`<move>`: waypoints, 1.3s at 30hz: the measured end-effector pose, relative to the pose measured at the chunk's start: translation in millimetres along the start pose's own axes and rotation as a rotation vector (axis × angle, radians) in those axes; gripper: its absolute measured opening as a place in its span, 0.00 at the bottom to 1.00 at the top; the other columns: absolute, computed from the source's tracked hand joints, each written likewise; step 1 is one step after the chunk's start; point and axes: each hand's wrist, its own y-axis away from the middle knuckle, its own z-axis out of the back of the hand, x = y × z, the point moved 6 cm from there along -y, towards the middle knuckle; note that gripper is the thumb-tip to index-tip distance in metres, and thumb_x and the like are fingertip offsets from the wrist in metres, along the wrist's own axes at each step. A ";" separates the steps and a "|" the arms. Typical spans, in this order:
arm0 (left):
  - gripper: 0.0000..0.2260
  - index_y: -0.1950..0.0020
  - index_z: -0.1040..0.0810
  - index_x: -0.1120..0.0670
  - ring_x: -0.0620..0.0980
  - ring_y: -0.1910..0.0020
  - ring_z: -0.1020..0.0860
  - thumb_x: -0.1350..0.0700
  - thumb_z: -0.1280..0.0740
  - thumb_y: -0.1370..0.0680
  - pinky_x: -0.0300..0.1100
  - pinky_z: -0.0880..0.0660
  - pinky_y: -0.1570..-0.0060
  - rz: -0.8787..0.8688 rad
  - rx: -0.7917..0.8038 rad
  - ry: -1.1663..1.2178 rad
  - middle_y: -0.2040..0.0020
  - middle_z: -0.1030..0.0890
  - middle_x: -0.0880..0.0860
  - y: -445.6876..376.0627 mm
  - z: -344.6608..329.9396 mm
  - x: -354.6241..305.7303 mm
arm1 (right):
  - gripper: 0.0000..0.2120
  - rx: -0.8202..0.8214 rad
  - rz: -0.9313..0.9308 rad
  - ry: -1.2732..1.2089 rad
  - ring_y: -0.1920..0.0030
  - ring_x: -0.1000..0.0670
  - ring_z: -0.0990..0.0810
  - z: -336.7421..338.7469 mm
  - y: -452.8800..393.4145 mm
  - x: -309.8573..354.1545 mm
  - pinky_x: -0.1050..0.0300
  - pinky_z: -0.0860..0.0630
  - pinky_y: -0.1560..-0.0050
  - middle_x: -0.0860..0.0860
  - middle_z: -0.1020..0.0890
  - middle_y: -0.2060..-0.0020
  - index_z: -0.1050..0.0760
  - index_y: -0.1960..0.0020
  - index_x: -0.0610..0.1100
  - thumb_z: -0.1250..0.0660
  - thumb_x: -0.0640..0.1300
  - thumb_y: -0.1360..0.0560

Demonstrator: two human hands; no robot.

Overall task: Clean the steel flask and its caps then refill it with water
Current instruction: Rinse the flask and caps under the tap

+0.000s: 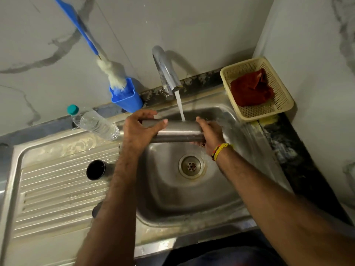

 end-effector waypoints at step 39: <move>0.16 0.42 0.22 0.52 0.44 0.66 0.20 0.42 0.29 0.22 0.31 0.26 0.76 0.246 0.046 -0.018 0.55 0.18 0.52 -22.8 -59.6 -6.9 | 0.24 -0.146 -0.062 0.341 0.63 0.46 0.21 48.7 15.0 -9.8 0.58 0.23 0.74 0.44 0.21 0.57 0.26 0.46 0.44 0.43 0.66 0.21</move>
